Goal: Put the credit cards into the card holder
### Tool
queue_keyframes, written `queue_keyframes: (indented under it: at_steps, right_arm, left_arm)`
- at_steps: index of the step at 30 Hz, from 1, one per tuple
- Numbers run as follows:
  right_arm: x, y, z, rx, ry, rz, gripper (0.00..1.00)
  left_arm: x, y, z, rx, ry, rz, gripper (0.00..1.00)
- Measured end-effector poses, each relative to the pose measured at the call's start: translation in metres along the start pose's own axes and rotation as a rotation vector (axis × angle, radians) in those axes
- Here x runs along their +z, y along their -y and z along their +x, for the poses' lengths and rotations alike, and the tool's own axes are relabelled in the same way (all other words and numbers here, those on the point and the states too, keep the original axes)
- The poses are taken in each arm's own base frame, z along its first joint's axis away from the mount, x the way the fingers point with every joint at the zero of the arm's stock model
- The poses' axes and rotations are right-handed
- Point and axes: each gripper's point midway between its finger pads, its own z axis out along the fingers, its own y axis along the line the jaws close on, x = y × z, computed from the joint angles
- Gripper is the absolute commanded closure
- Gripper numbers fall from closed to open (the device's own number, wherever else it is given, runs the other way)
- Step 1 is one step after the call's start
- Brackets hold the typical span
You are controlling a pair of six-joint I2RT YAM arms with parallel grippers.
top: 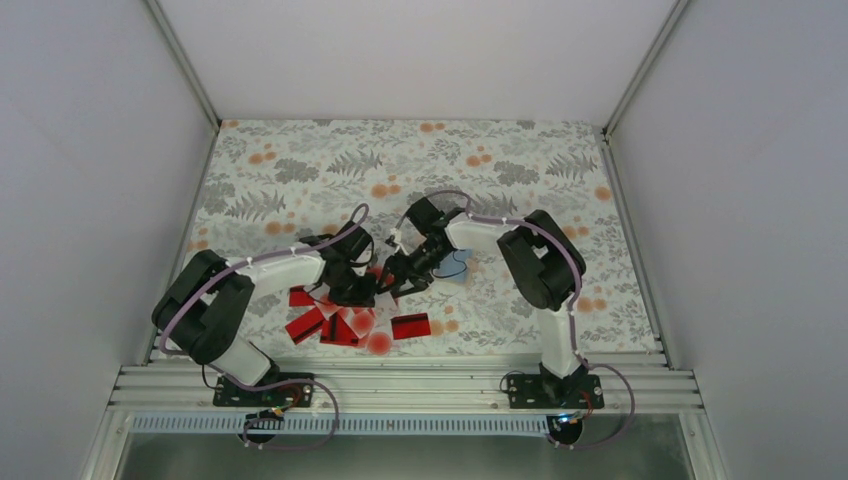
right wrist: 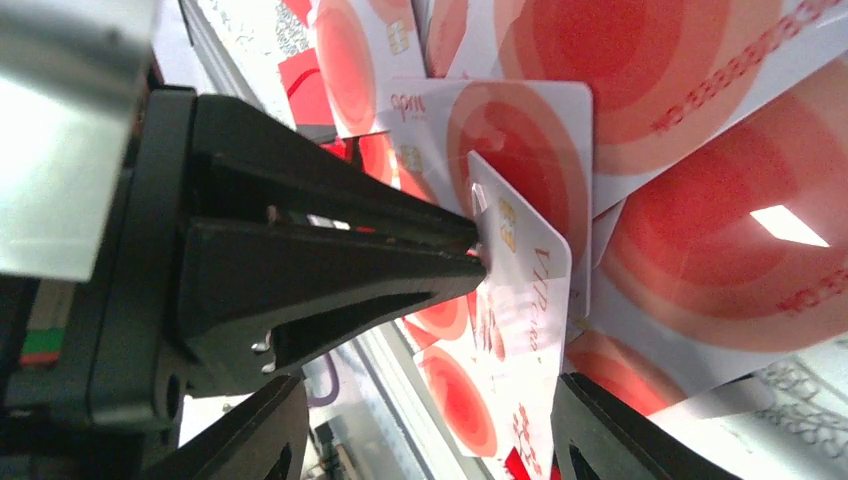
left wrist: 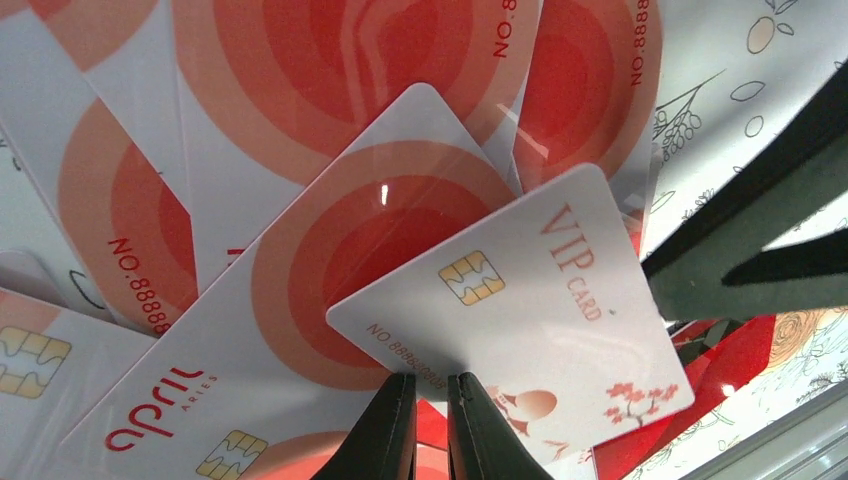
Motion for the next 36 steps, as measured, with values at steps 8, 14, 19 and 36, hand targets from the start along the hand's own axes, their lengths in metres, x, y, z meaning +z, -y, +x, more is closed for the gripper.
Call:
queue_keyframes:
  at_steps: [8, 14, 19, 36]
  right_arm:
    - [-0.003, -0.016, 0.007, 0.001, -0.019, -0.083, 0.39]
    - [-0.004, -0.021, 0.007, -0.007, -0.025, -0.112, 0.41]
    - [-0.003, -0.017, 0.008, -0.005, -0.025, -0.094, 0.45]
    - [0.002, -0.018, 0.007, -0.056, -0.024, -0.173, 0.7]
  left_arm:
    - [0.0, 0.001, 0.0, 0.001, 0.009, 0.011, 0.9]
    - [-0.001, 0.002, -0.001, 0.007, 0.025, 0.02, 0.9]
    - [-0.001, 0.002, -0.001, 0.011, 0.044, 0.031, 0.9]
    - [0.0, 0.001, -0.001, -0.002, 0.034, 0.07, 0.9]
